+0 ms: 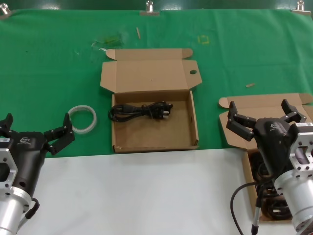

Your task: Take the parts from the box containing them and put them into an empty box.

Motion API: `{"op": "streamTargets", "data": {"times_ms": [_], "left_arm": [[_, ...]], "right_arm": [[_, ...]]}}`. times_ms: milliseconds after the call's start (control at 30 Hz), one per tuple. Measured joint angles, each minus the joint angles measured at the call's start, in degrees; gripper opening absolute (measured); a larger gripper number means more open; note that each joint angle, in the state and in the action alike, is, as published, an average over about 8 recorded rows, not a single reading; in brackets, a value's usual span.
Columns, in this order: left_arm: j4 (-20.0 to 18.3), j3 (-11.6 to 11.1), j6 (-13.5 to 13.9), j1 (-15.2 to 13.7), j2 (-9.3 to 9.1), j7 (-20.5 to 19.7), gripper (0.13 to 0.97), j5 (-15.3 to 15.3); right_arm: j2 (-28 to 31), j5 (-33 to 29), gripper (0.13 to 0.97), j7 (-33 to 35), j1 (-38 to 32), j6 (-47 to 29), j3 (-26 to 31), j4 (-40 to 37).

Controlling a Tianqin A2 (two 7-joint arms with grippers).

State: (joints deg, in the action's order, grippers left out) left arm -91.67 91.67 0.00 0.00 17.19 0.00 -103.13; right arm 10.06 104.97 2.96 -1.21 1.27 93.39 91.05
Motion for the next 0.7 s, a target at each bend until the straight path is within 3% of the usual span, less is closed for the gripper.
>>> {"op": "streamTargets", "data": {"times_ms": [700], "left_arm": [[0.0, 0.0, 0.0, 0.0, 0.0, 0.0, 0.965, 0.0]], "right_arm": [[0.0, 0.0, 0.966, 0.0, 0.0, 0.0, 0.0, 0.0]]}}
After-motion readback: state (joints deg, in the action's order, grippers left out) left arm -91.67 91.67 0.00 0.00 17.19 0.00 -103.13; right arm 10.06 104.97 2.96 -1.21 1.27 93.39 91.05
